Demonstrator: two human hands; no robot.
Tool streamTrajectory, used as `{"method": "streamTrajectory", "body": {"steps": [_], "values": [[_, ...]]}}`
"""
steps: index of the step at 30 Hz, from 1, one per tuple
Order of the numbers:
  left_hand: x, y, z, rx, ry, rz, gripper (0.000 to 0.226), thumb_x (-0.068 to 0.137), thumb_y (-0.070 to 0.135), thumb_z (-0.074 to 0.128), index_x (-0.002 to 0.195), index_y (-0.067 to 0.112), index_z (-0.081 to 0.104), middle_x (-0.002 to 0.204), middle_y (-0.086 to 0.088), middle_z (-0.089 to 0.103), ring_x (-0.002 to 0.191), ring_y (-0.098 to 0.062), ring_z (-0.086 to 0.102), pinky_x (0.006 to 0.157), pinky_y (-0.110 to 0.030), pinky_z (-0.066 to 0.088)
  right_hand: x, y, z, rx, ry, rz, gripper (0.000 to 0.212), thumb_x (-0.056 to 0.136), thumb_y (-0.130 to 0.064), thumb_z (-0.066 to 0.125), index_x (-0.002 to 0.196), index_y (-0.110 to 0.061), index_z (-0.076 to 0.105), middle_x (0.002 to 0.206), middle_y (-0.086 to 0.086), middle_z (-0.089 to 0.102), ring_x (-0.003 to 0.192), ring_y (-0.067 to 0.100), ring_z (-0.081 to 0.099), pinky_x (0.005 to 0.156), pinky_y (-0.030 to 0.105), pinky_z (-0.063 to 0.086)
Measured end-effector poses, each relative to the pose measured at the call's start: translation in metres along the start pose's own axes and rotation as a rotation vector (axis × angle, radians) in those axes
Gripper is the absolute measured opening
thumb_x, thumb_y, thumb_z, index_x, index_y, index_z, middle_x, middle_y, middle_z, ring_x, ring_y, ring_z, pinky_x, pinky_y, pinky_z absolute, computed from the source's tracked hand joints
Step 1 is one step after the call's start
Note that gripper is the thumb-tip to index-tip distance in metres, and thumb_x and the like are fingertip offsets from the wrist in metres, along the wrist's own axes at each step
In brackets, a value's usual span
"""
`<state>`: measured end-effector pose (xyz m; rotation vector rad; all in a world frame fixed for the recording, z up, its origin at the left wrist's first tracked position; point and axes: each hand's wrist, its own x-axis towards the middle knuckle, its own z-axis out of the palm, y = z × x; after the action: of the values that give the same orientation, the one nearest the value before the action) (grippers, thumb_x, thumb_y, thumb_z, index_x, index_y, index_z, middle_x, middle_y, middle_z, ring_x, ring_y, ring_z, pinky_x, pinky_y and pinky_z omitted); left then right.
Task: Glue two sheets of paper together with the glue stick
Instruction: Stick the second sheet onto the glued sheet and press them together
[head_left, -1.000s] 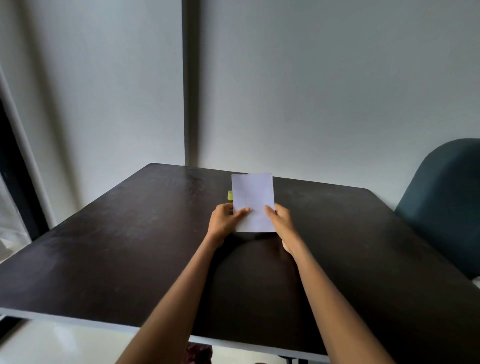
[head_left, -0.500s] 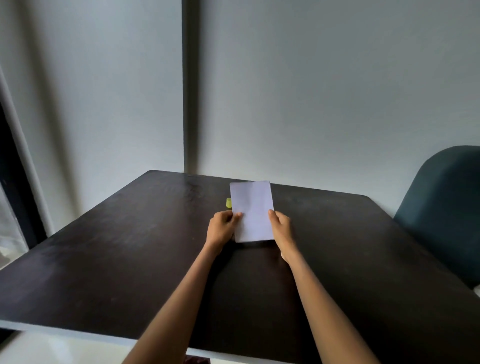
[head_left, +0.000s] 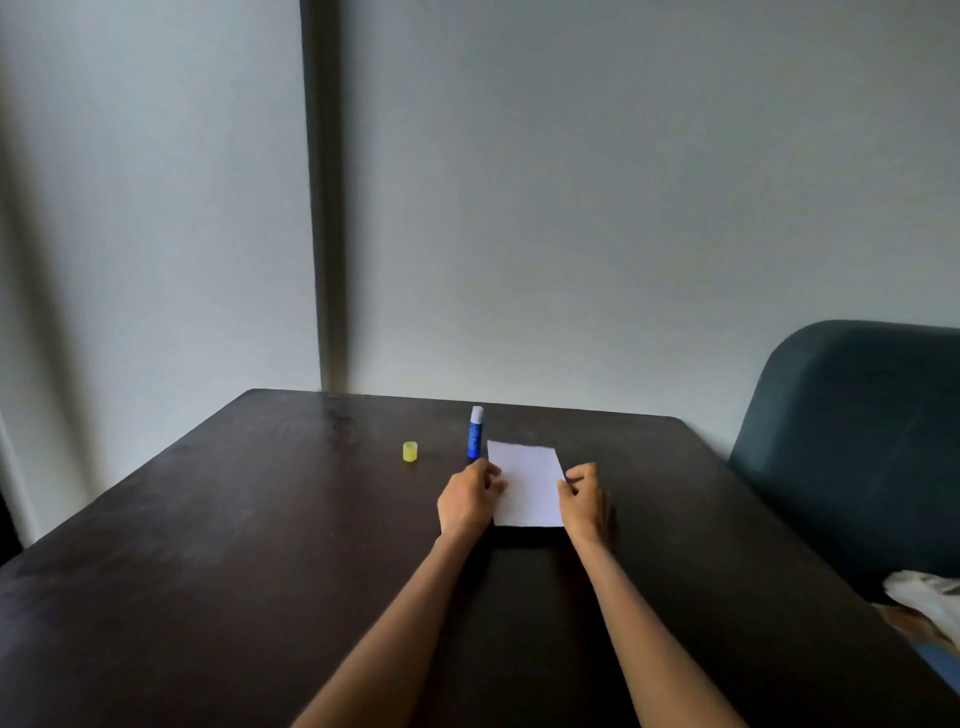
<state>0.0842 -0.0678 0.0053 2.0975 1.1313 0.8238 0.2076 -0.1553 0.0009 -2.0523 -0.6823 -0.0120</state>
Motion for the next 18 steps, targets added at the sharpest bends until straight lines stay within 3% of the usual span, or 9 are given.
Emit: {"method": "streamTrajectory", "body": {"steps": [4, 8, 12, 16, 18], "values": [[0.009, 0.000, 0.022, 0.411, -0.089, 0.182, 0.030, 0.096, 0.033, 0.047, 0.119, 0.019, 0.061, 0.125, -0.006, 0.055, 0.119, -0.025, 0.047, 0.097, -0.035, 0.038, 0.016, 0.019, -0.007, -0.297, -0.103, -0.124, 0.019, 0.095, -0.017, 0.044, 0.108, -0.015, 0.057, 0.116, 0.011, 0.059, 0.111, 0.030, 0.051, 0.088, 0.036, 0.040], [0.011, -0.005, 0.029, 0.465, -0.259, 0.215, 0.047, 0.099, 0.042, 0.032, 0.139, 0.018, 0.041, 0.155, -0.005, 0.027, 0.144, -0.024, 0.023, 0.117, -0.045, 0.015, 0.015, 0.024, -0.001, -0.528, -0.149, -0.222, 0.033, 0.098, -0.029, 0.036, 0.125, -0.023, 0.054, 0.134, 0.005, 0.049, 0.124, 0.026, 0.041, 0.101, 0.039, 0.030], [0.009, -0.007, 0.031, 0.543, -0.359, 0.200, 0.059, 0.100, 0.046, 0.021, 0.151, 0.017, 0.015, 0.161, -0.004, 0.010, 0.150, -0.023, 0.003, 0.119, -0.049, 0.000, 0.012, 0.024, 0.002, -0.607, -0.175, -0.242, 0.039, 0.099, -0.037, 0.030, 0.132, -0.026, 0.049, 0.140, 0.004, 0.046, 0.128, 0.025, 0.039, 0.104, 0.043, 0.026], [0.006, -0.005, 0.028, 0.521, -0.357, 0.190, 0.058, 0.101, 0.045, 0.018, 0.152, 0.018, 0.011, 0.162, -0.005, 0.007, 0.150, -0.023, 0.002, 0.119, -0.048, 0.000, 0.009, 0.021, 0.001, -0.584, -0.168, -0.213, 0.042, 0.099, -0.040, 0.030, 0.134, -0.021, 0.044, 0.138, 0.008, 0.048, 0.128, 0.027, 0.041, 0.105, 0.045, 0.028], [0.003, 0.000, 0.023, 0.404, -0.315, 0.177, 0.056, 0.101, 0.042, 0.022, 0.150, 0.015, 0.017, 0.161, -0.006, 0.012, 0.149, -0.023, 0.011, 0.120, -0.046, 0.007, 0.009, 0.015, 0.000, -0.538, -0.116, -0.206, 0.043, 0.098, -0.040, 0.034, 0.134, -0.017, 0.042, 0.137, 0.010, 0.048, 0.128, 0.028, 0.041, 0.105, 0.045, 0.028]]}}
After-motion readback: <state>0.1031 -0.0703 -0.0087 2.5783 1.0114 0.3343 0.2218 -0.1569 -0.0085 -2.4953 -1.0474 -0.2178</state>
